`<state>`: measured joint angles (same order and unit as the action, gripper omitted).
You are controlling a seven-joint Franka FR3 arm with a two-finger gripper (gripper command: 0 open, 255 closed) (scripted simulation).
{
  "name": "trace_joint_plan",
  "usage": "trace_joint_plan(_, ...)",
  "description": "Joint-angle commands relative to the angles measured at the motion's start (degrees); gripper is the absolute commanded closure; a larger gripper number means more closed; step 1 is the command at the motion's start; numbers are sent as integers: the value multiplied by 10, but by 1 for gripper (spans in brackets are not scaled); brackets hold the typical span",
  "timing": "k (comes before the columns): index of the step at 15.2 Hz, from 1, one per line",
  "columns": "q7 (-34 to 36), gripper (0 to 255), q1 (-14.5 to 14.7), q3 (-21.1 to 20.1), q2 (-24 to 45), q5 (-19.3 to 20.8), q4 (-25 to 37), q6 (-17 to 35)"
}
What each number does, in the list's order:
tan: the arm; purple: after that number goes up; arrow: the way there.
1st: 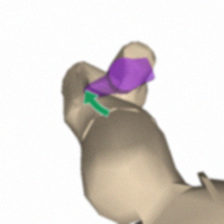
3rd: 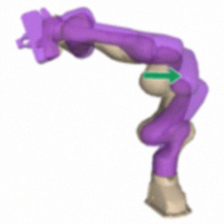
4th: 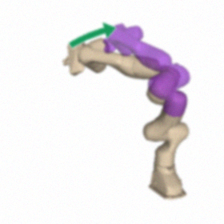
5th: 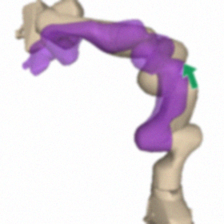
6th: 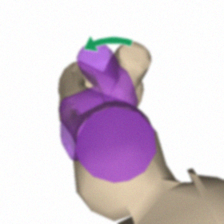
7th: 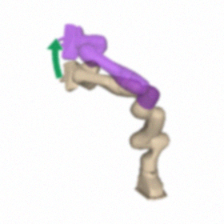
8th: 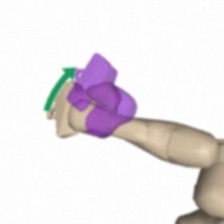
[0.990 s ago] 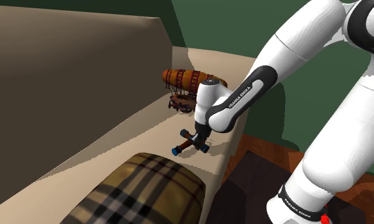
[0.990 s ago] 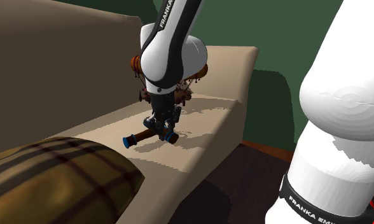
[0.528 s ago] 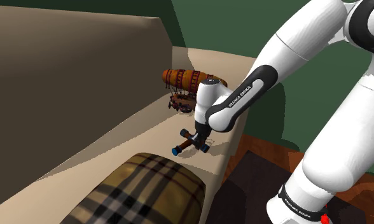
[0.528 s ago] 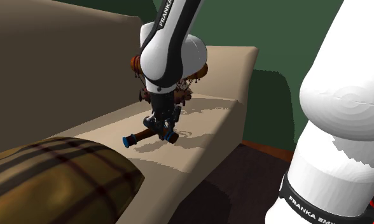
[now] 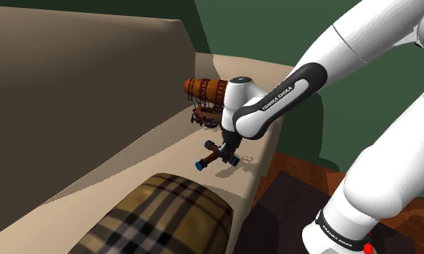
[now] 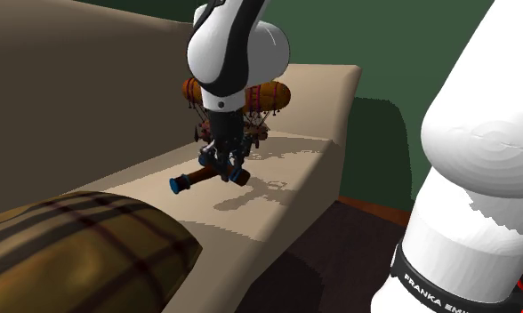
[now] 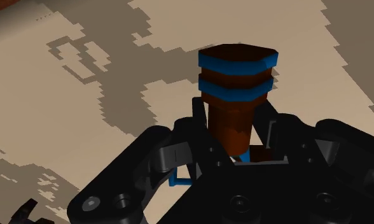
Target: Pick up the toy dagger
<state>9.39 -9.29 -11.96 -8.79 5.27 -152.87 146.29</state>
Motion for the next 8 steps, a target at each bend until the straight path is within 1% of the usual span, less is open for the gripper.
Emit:
trace_joint_plan(1,-7,255,2,2,-15,-8,5,-20)
trace_joint_plan(6,-20,255,7,5,-51,-22,17,-66)
trace_joint_plan(8,-20,255,8,5,-52,-22,17,-67)
